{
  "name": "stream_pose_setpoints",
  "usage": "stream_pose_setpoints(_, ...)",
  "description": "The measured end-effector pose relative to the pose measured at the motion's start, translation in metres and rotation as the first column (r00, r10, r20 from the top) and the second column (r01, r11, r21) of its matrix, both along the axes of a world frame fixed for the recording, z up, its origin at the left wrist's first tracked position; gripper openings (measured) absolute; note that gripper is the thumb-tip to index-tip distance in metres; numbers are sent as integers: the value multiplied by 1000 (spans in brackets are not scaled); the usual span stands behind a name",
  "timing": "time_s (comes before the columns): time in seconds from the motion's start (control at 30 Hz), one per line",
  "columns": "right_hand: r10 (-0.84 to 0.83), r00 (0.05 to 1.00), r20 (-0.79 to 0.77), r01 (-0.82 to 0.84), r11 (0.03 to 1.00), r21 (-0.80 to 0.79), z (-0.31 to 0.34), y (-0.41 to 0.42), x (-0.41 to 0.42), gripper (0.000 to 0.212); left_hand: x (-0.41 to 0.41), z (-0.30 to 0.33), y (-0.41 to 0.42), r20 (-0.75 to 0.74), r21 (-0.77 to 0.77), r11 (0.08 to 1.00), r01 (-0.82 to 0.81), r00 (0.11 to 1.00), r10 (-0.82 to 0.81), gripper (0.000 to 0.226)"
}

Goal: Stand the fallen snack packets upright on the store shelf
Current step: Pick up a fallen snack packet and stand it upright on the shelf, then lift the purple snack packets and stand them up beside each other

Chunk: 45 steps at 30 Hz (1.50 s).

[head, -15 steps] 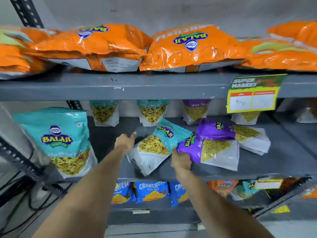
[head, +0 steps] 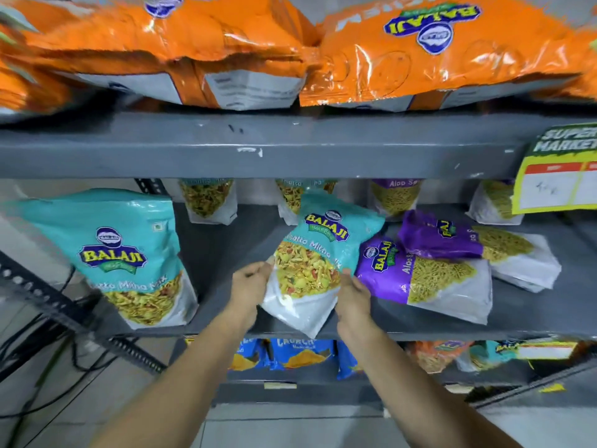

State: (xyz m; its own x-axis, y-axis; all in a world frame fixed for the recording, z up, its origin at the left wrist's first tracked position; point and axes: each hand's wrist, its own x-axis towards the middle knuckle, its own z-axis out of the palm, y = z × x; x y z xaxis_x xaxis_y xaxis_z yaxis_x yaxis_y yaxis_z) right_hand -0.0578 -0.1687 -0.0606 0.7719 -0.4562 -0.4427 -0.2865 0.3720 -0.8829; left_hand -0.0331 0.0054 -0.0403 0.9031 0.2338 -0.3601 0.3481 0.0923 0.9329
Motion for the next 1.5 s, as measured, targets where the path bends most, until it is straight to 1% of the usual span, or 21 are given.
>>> stream_pose_setpoints(0.07,71,995,64,-73,997,34,2,-5,-5,36,-23,1,-1,53,-86,996,-27,998,32,19)
stream_pose_setpoints(0.2,154,976,152,-166,984,64,16,-21,-14,46,-55,11,-6,204,-164,986,31,979,4,24)
stream_pose_setpoints(0.33,214,952,221,-222,975,15,20,-24,-14,88,-64,16,-6,243,-228,973,33,970,24,22)
stream_pose_setpoints(0.37,241,939,247,-243,970,-22,21,-26,-11,90,-63,16,-4,258,-243,970,26,965,38,22)
stream_pose_setpoints(0.4,277,923,268,-274,960,-49,29,-24,-9,83,-59,14,-1,260,-261,965,11,964,59,23)
stream_pose_setpoints(0.5,380,850,364,-365,924,-111,57,-9,-2,34,-50,15,6,272,-260,964,-49,955,122,28)
stream_pose_setpoints(0.53,397,829,394,-379,917,-125,59,-5,2,28,-47,12,8,280,-245,968,-62,951,132,27)
stream_pose_setpoints(0.63,469,805,364,-409,882,-233,55,5,6,28,-42,-1,13,257,-173,979,-113,954,155,22)
stream_pose_setpoints(0.73,566,769,296,-435,803,-408,57,-12,2,27,-45,-9,9,252,-75,975,-209,942,221,17)
stream_pose_setpoints(0.8,541,800,259,-322,751,-576,66,-42,-2,24,-56,-13,-2,234,-14,939,-342,912,336,7)
stream_pose_setpoints(0.87,459,870,179,-159,606,-780,70,-87,-4,20,-71,-18,-19,159,45,891,-453,883,441,14)
stream_pose_setpoints(0.9,381,919,100,-113,499,-859,72,-114,-5,18,-80,-20,-30,103,73,899,-432,900,424,17)
stream_pose_setpoints(0.97,208,972,-107,-166,289,-943,78,-167,-7,19,-94,-19,-60,-28,85,970,-227,973,230,19)
stream_pose_setpoints(1.03,145,940,-308,-328,146,-933,82,-206,-7,21,-98,-18,-97,-119,3,1000,11,993,-11,19)
stream_pose_setpoints(1.07,147,907,-395,-409,79,-909,84,-218,-7,25,-95,-16,-117,-143,-60,995,74,986,-82,15)
stream_pose_setpoints(1.13,175,827,-535,-527,-93,-845,82,-231,-7,38,-80,-11,-159,-170,-192,975,109,975,-142,9)
stream_pose_setpoints(1.2,179,759,-626,-582,-243,-776,78,-235,-7,42,-64,-7,-198,-200,-268,959,92,968,-149,19)
stream_pose_setpoints(1.23,196,732,-652,-597,-276,-753,77,-237,-7,45,-57,-7,-215,-216,-281,956,85,965,-150,27)
stream_pose_setpoints(1.27,228,706,-671,-613,-278,-740,76,-239,-6,48,-51,-9,-229,-224,-273,958,92,962,-157,35)
stream_pose_setpoints(1.33,316,678,-664,-632,-212,-746,75,-247,-2,47,-46,-11,-250,-221,-244,967,78,966,-134,42)
stream_pose_setpoints(1.5,427,615,-663,-744,37,-667,61,-269,-1,51,-44,-19,-266,-189,-189,980,-69,981,32,22)
